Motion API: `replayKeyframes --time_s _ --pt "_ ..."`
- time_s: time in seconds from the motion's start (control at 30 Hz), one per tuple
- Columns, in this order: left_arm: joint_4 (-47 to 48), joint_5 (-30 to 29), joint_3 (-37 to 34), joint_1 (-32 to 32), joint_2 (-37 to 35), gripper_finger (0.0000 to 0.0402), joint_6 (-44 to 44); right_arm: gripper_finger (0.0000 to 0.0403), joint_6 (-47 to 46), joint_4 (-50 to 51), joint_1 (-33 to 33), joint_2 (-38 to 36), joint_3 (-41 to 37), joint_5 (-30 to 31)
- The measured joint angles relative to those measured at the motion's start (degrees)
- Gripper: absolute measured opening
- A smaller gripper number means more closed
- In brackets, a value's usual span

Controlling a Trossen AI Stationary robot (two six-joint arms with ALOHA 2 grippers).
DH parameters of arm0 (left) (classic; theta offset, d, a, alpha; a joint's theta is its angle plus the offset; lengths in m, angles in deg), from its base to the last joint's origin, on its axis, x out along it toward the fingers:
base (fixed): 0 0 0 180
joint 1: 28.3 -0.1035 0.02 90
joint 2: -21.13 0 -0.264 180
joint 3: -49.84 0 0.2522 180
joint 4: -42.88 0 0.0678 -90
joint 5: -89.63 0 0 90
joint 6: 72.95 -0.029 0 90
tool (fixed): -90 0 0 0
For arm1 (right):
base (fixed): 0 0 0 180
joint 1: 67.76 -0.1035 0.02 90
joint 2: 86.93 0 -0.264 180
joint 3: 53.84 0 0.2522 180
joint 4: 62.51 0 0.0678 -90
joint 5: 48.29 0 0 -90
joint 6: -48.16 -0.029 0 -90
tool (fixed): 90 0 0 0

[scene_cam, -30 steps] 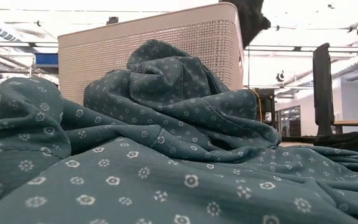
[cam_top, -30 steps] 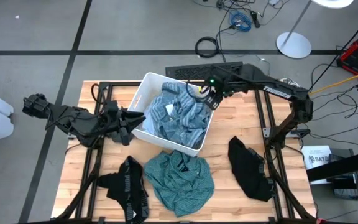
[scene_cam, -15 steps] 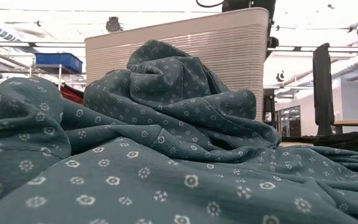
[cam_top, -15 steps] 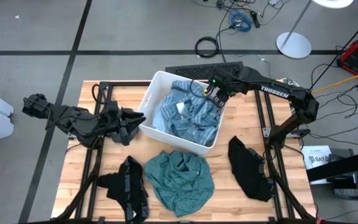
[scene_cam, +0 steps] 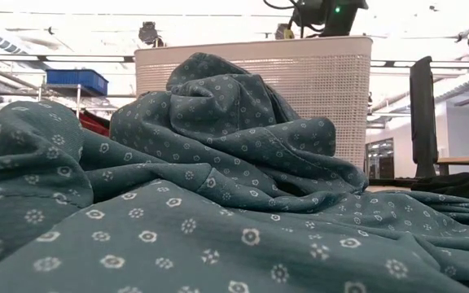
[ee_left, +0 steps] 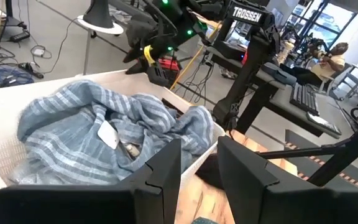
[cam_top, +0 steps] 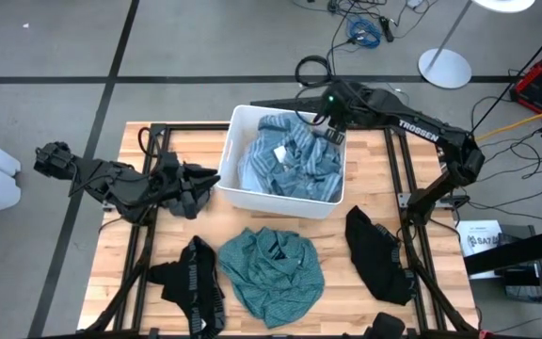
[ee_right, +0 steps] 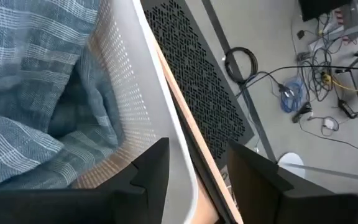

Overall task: Sort clothes
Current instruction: Adjust the white laundry organizer on the table

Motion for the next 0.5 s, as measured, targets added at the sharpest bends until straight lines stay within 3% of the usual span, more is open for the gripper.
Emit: replayKeyframes --time_s 0.17,0.33,0.5 --pt "0.3 -0.7 0.0 0.0 0.0 0.0113 -0.1 0.0144 -1.5 0.2 0.7 -0.6 0.0 -6.8" --pt "0.3 -0.7 0.0 0.0 0.0 0.0113 -1.7 0.0144 -4.9 -0.7 -1.2 -4.8 0.0 -7.4" --pt "0.2 -0.6 0.0 0.0 0.0 0.0113 -4.8 0.0144 -15.2 0.8 -1.7 -12.1 0.1 -11.0"
